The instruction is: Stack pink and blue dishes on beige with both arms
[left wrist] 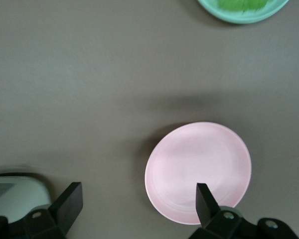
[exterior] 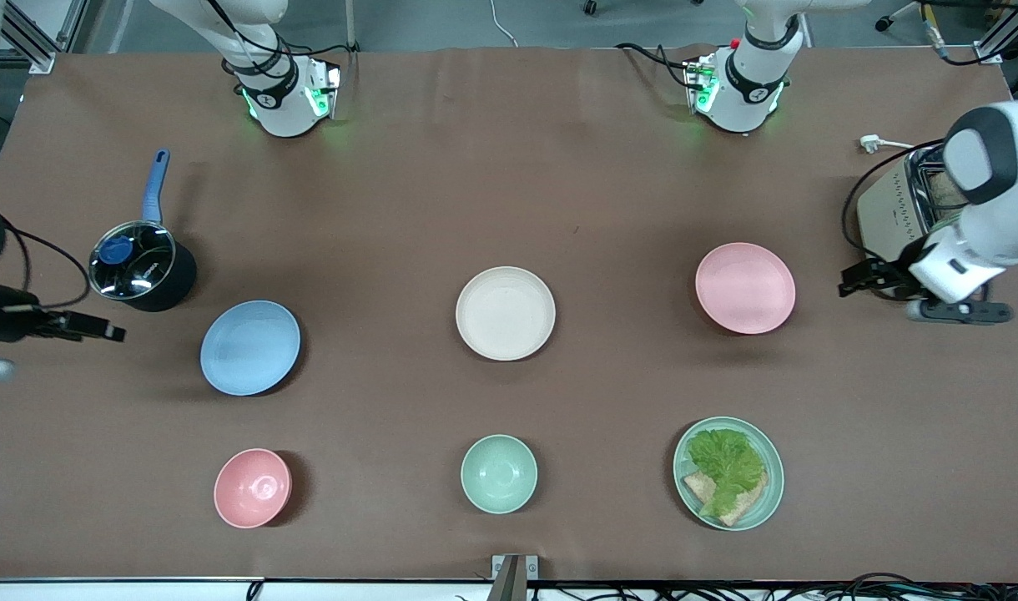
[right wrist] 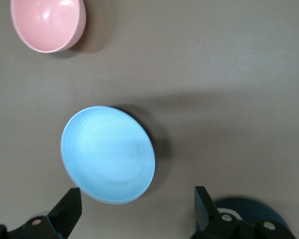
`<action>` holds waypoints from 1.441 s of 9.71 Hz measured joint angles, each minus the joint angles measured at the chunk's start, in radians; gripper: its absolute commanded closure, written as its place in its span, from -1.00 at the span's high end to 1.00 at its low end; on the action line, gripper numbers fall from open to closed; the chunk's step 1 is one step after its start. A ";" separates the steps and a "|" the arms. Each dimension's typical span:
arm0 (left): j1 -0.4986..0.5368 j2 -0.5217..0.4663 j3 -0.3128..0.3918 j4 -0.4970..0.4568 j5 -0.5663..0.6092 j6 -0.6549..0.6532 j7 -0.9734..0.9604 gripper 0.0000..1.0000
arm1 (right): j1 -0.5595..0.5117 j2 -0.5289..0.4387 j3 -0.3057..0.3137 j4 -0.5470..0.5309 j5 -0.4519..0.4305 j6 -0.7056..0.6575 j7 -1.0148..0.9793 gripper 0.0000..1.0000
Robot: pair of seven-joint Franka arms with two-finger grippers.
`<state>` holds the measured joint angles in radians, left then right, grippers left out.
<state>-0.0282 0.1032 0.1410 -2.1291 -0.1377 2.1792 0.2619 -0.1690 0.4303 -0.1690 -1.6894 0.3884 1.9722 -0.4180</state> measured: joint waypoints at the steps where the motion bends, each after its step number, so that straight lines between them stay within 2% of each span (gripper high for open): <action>1: 0.000 0.028 0.003 -0.042 -0.020 0.027 0.021 0.73 | 0.004 0.035 0.005 -0.049 0.051 0.074 -0.048 1.00; 3: -0.002 0.085 0.003 -0.087 -0.038 0.069 0.029 0.61 | 0.013 0.093 0.014 -0.129 0.145 0.167 -0.133 0.98; 5: -0.002 0.134 0.003 -0.137 -0.065 0.143 0.030 0.50 | 0.018 0.135 0.017 -0.181 0.207 0.240 -0.204 0.71; 6: -0.003 0.161 0.003 -0.151 -0.101 0.182 0.033 0.41 | 0.023 0.147 0.018 -0.205 0.240 0.259 -0.223 0.47; 7: -0.007 0.189 0.002 -0.160 -0.122 0.219 0.034 0.15 | 0.032 0.152 0.018 -0.225 0.258 0.263 -0.229 0.17; 8: -0.009 0.212 0.001 -0.162 -0.130 0.234 0.034 -0.29 | 0.040 0.151 0.018 -0.240 0.260 0.265 -0.230 -0.31; 9: -0.011 0.227 0.000 -0.162 -0.143 0.238 0.034 -0.73 | 0.043 0.151 0.017 -0.247 0.260 0.268 -0.230 -0.96; 10: -0.011 0.233 -0.001 -0.162 -0.161 0.239 0.034 -0.99 | 0.042 0.151 0.015 -0.249 0.262 0.265 -0.229 -0.99; 14: -0.011 0.216 -0.025 -0.144 -0.179 0.239 0.059 -1.00 | 0.039 0.145 0.004 -0.191 0.270 0.165 -0.214 -0.99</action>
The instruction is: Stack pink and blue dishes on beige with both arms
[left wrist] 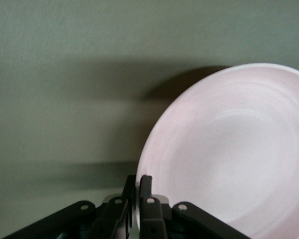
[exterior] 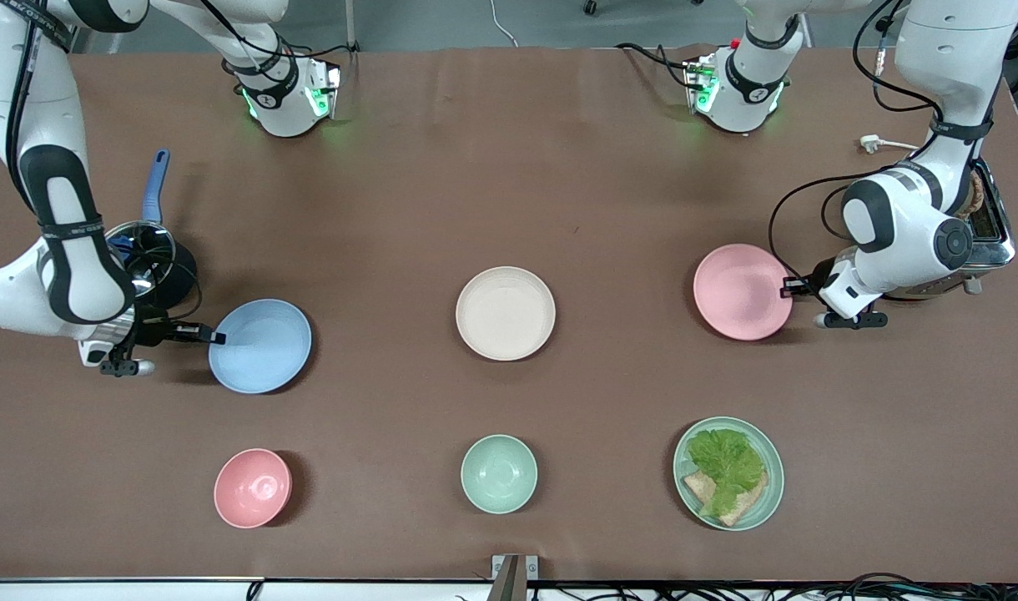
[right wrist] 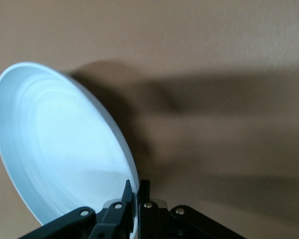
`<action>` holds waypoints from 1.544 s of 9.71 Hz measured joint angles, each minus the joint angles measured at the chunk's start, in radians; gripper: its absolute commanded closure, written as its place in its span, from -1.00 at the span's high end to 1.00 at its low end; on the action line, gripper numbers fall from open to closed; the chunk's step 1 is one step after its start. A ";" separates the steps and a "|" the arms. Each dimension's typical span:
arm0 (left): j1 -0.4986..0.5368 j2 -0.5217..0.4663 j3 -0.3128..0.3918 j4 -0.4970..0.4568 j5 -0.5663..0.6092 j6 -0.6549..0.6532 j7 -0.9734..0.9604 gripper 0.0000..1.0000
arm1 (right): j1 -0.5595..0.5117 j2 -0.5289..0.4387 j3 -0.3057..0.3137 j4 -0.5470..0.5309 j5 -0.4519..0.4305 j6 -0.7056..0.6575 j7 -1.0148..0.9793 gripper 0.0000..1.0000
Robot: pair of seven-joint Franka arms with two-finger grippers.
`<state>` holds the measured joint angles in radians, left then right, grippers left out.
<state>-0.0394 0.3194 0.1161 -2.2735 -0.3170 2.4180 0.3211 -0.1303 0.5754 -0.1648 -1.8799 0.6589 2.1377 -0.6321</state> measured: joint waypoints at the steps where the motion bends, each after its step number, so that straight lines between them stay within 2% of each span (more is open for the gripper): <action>1: 0.001 -0.019 -0.030 0.017 -0.001 -0.018 -0.003 -0.99 | 0.000 -0.006 -0.005 0.034 -0.001 -0.043 0.029 -0.99; 3: 0.002 -0.057 -0.145 0.049 -0.002 -0.037 -0.051 -0.99 | 0.022 -0.048 -0.003 0.092 -0.018 -0.163 0.196 -0.99; 5: 0.000 -0.063 -0.291 0.076 -0.002 -0.039 -0.193 -0.99 | 0.130 -0.110 0.000 0.104 -0.038 -0.178 0.402 -0.99; 7: -0.005 -0.026 -0.438 0.115 -0.002 0.003 -0.376 -0.99 | 0.233 -0.134 0.002 0.110 -0.042 -0.169 0.540 -0.99; 9: -0.020 0.074 -0.558 0.167 0.026 0.111 -0.556 -0.99 | 0.310 -0.153 0.004 0.110 -0.042 -0.168 0.619 -0.99; 10: -0.034 0.136 -0.595 0.204 0.097 0.148 -0.667 -0.99 | 0.350 -0.172 0.005 0.109 -0.042 -0.171 0.655 -0.99; 12: -0.093 0.239 -0.618 0.290 0.335 0.164 -0.958 -0.98 | 0.414 -0.211 0.006 0.093 -0.042 -0.178 0.684 -0.98; 14: -0.156 0.281 -0.623 0.349 0.511 0.154 -1.185 -0.96 | 0.457 -0.235 0.007 0.052 -0.041 -0.184 0.688 -0.98; 15: -0.186 0.288 -0.623 0.367 0.571 0.127 -1.266 -0.67 | 0.479 -0.237 0.007 0.030 -0.036 -0.183 0.689 -0.97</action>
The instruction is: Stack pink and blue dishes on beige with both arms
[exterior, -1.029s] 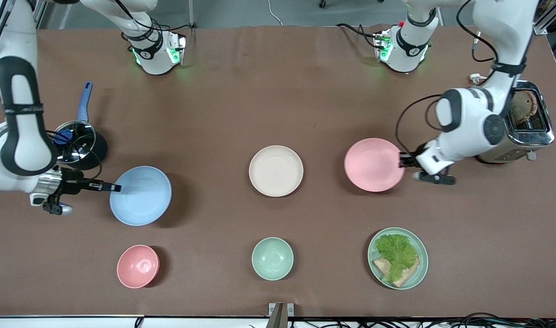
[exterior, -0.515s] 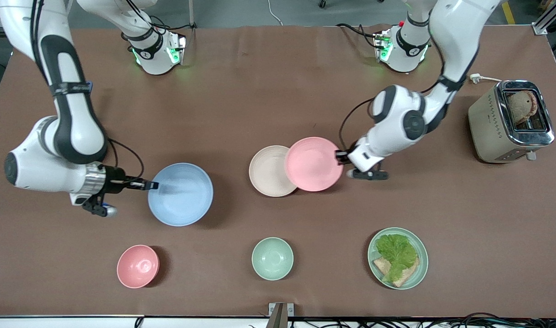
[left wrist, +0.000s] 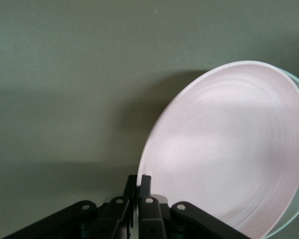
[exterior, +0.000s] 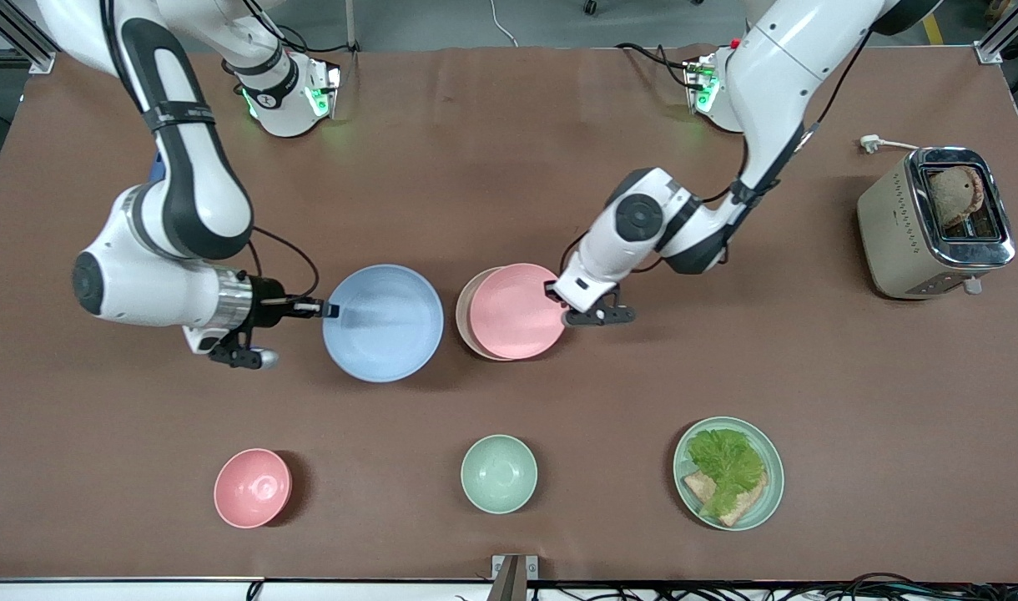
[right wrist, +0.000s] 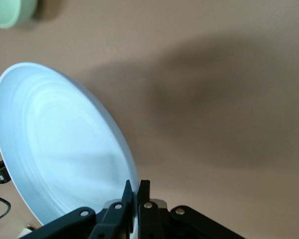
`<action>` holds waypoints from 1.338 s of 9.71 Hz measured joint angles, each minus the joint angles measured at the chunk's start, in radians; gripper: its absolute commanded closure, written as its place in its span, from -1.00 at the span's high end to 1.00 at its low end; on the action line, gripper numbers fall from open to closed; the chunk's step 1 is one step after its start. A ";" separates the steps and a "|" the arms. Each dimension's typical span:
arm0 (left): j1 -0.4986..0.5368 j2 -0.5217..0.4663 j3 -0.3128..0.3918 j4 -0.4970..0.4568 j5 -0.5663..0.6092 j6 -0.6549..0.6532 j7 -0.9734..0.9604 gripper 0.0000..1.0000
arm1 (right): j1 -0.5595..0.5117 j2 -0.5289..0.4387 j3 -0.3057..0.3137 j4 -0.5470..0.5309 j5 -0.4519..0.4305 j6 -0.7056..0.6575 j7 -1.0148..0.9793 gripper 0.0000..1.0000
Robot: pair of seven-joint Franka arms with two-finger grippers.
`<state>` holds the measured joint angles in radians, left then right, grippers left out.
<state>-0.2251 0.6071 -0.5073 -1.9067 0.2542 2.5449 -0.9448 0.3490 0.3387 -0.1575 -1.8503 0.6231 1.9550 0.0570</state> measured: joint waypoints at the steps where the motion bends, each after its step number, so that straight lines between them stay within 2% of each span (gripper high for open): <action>1: -0.022 0.005 0.000 0.032 0.045 -0.055 -0.065 0.98 | 0.018 0.000 0.000 -0.015 0.002 0.001 0.002 -0.96; 3: -0.045 0.028 0.000 0.105 0.095 -0.169 -0.106 1.00 | 0.051 0.000 0.001 -0.046 0.019 0.005 0.005 -0.96; 4: -0.045 0.028 0.001 0.120 0.106 -0.181 -0.110 1.00 | 0.071 0.000 0.001 -0.069 0.030 0.025 0.009 -0.96; 6: -0.039 -0.029 0.033 0.126 0.124 -0.222 -0.088 1.00 | 0.112 0.000 0.001 -0.102 0.048 0.089 0.020 -0.96; 8: -0.029 -0.175 0.138 0.078 0.118 -0.261 0.073 1.00 | 0.183 0.001 0.002 -0.109 0.065 0.165 0.076 -0.94; 10: -0.006 -0.305 0.245 0.035 0.056 -0.270 0.279 1.00 | 0.266 0.020 0.003 -0.117 0.095 0.252 0.158 -0.94; 11: -0.002 -0.356 0.304 0.026 0.003 -0.282 0.405 1.00 | 0.301 0.041 0.003 -0.121 0.125 0.303 0.175 -0.94; 13: 0.007 -0.466 0.421 0.026 -0.167 -0.357 0.683 1.00 | 0.334 0.081 0.003 -0.124 0.152 0.364 0.177 -0.80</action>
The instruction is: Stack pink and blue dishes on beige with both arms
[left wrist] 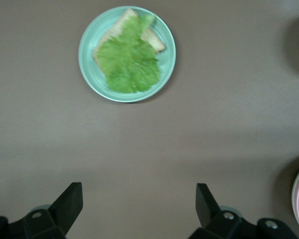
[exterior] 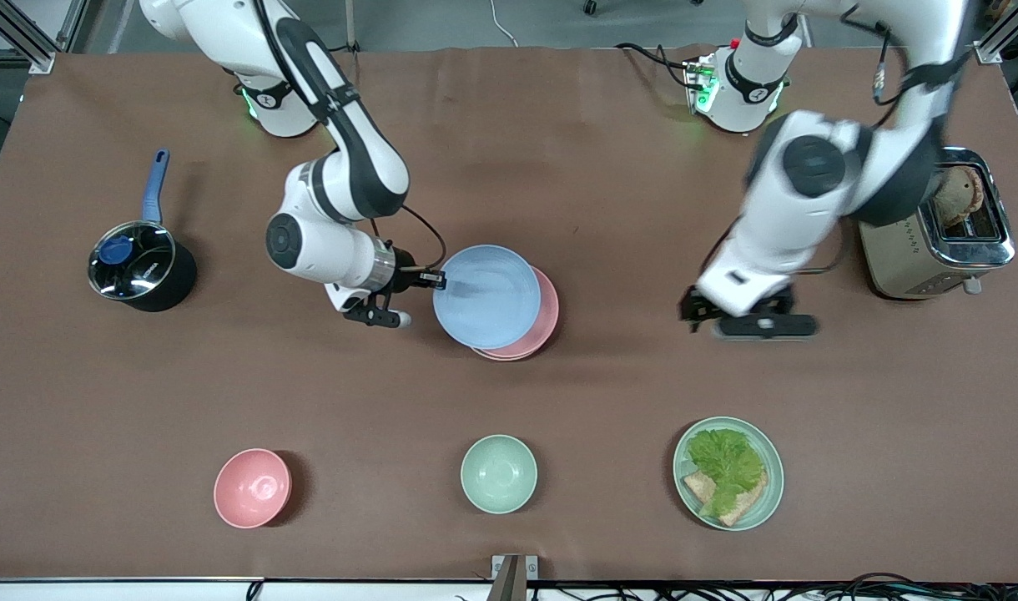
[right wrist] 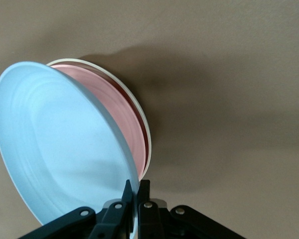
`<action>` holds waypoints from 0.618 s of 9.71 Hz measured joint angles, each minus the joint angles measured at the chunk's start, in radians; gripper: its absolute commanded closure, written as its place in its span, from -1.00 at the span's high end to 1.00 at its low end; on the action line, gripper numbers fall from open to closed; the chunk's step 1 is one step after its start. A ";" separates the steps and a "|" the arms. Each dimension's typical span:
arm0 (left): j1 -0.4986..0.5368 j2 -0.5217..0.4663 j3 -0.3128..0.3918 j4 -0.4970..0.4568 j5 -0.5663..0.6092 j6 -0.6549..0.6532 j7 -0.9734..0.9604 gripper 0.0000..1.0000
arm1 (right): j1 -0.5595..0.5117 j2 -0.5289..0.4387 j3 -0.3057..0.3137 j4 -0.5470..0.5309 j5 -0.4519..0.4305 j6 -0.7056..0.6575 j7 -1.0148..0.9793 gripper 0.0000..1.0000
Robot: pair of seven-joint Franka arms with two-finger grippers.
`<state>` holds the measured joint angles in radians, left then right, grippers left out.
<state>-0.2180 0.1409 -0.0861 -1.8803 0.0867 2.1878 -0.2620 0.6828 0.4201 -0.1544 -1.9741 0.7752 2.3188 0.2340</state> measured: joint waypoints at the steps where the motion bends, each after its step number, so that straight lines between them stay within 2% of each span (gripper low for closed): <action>1: 0.022 -0.065 0.045 0.013 -0.059 -0.078 0.129 1.00 | 0.005 0.012 0.000 0.000 0.004 0.010 0.000 -0.25; 2: 0.048 -0.128 0.086 0.053 -0.084 -0.199 0.223 1.00 | 0.015 0.020 0.000 0.000 0.006 0.028 0.000 0.99; 4: 0.093 -0.196 0.117 0.188 -0.088 -0.464 0.288 1.00 | 0.031 0.033 -0.001 0.000 0.008 0.051 0.008 1.00; 6: 0.136 -0.250 0.117 0.251 -0.088 -0.566 0.292 1.00 | 0.033 -0.003 -0.028 0.019 -0.017 0.065 0.051 1.00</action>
<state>-0.0820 -0.1086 0.0305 -1.6288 -0.0010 1.6217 0.0302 0.7159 0.4171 -0.1827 -1.9547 0.7585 2.3835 0.2845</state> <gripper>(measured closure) 0.000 0.379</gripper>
